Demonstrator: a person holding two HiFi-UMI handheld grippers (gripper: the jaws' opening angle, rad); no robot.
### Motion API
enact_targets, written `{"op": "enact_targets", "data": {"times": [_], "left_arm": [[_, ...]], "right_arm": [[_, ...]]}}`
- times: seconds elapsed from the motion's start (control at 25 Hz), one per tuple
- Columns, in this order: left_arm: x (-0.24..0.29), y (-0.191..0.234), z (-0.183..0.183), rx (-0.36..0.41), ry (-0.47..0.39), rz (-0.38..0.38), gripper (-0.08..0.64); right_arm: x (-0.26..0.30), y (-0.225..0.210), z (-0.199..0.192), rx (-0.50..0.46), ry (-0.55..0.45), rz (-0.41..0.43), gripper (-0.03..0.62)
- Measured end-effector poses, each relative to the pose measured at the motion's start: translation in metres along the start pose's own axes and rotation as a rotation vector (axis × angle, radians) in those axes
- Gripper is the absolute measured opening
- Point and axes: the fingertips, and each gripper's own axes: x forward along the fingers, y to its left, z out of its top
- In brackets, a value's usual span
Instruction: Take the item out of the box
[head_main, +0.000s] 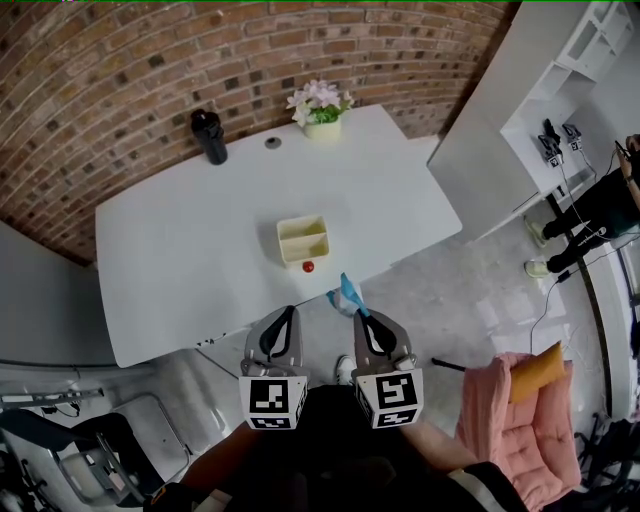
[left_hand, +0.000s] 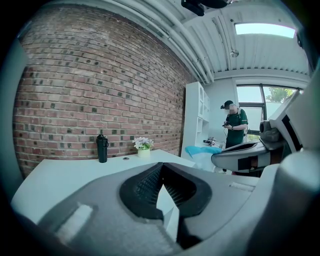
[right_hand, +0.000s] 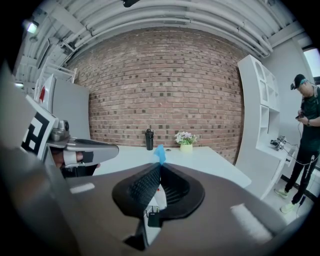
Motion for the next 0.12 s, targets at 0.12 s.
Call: {"op": "enact_targets", "data": {"times": [0.12], "left_arm": [[0.0008, -0.0021, 0.0, -0.003, -0.002, -0.005, 0.005]], "right_arm": [[-0.001, 0.0005, -0.0037, 0.001, 0.003, 0.006, 0.005]]}}
